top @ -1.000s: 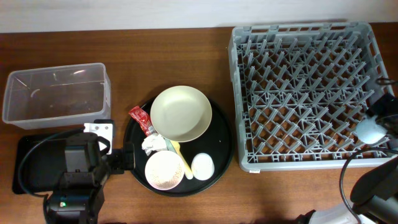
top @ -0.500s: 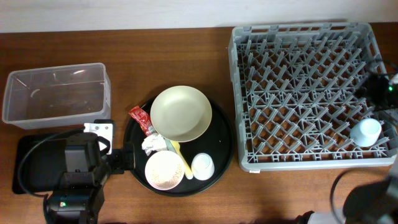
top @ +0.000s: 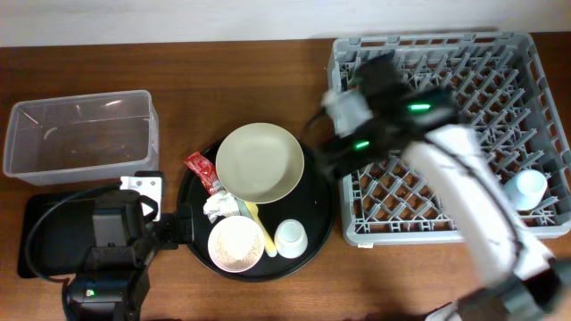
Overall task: Sort waste into correct bins and load items into the dishwasher rack
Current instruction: 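Reach the right gripper to the white cup and grasp it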
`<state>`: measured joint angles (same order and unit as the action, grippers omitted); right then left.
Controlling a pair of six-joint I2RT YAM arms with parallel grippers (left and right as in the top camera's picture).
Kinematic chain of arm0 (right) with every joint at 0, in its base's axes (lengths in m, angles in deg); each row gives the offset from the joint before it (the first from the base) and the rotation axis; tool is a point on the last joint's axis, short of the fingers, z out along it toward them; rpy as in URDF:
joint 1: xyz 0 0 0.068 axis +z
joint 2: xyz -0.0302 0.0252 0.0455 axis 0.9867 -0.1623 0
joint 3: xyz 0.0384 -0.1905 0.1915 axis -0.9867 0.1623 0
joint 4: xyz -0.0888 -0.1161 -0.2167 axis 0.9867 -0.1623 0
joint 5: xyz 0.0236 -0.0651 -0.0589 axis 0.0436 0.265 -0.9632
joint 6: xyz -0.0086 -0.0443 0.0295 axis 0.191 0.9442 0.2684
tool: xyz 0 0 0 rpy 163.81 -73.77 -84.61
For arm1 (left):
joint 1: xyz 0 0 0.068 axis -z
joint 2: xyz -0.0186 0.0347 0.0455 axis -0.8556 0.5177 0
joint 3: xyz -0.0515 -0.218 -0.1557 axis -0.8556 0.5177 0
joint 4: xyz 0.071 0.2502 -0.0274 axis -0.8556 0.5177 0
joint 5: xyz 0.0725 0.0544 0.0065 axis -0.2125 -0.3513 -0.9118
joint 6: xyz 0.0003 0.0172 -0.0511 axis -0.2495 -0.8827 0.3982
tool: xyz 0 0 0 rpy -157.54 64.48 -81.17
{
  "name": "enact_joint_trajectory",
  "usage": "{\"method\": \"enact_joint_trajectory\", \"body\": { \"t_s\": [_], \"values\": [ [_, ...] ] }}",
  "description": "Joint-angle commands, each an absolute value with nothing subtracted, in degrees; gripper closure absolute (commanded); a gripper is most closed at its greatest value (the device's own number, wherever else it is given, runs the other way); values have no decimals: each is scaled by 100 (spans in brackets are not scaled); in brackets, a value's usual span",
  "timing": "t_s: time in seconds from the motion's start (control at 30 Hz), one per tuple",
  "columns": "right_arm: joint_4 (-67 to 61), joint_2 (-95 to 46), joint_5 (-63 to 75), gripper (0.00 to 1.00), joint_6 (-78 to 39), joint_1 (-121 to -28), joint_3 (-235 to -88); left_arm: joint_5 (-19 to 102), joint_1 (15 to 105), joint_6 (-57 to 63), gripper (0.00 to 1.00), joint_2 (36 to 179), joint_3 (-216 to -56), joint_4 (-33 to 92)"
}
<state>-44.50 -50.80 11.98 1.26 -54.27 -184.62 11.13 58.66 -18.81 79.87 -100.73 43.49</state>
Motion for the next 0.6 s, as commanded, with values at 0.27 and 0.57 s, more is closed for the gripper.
{"method": "enact_joint_trajectory", "body": {
  "t_s": [0.27,0.57],
  "values": [
    [-4638,-5974,12,13,255,-3300,-18259,1177,5877,-1971,1,7969,-10145,4343],
    [-3702,-5974,58,10,286,-3127,-16897,1177,5877,-1971,1,7969,-10145,4343]
  ]
}}
